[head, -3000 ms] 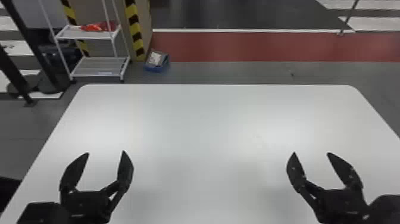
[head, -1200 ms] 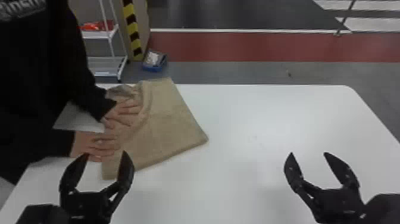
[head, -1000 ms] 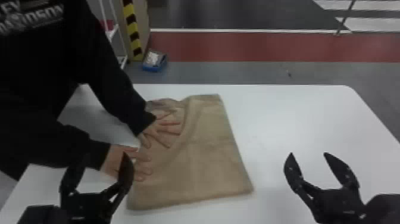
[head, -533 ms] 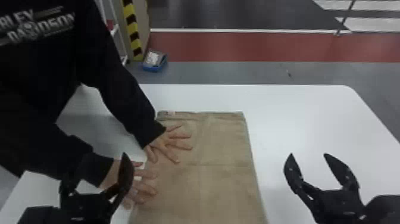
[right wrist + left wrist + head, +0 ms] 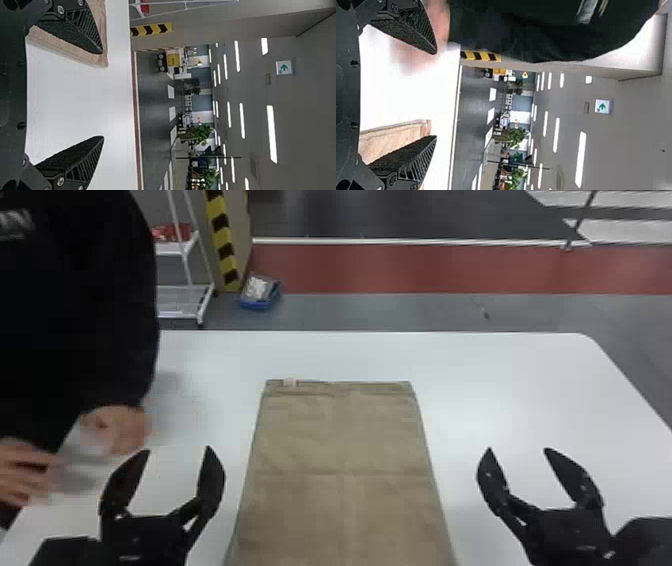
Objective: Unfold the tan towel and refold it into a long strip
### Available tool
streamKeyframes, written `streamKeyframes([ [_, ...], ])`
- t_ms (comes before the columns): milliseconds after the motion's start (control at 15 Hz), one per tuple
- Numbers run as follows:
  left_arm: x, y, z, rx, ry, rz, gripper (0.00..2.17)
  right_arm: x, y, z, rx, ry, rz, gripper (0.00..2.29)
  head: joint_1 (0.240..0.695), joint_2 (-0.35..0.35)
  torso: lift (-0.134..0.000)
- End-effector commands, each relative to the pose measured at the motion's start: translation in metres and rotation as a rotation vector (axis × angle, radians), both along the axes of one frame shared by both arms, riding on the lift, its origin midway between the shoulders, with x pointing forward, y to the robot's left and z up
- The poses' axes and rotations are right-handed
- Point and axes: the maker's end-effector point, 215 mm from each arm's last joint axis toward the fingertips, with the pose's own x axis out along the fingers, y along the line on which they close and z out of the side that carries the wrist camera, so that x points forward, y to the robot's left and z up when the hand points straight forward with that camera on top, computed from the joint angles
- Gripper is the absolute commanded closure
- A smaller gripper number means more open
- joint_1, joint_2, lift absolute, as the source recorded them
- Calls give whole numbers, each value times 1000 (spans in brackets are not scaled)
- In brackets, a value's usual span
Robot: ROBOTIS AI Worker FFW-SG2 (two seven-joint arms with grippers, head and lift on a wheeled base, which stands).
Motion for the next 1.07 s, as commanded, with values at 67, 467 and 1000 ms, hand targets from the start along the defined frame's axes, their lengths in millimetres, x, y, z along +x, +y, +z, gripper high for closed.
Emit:
streamKeyframes([
  [67,0,0,0,-2,0,0,130,0,0,0,-1,0,0,124,695,-10,-123],
  [467,8,-17,7,-8,-7,-35,130,0,0,-2,0,3,-1,124,695,-16,-123],
  [1000,83,-71,-32,52,269,-231,144,1,-2,-5,-9,9,2,124,695,-91,-123],
])
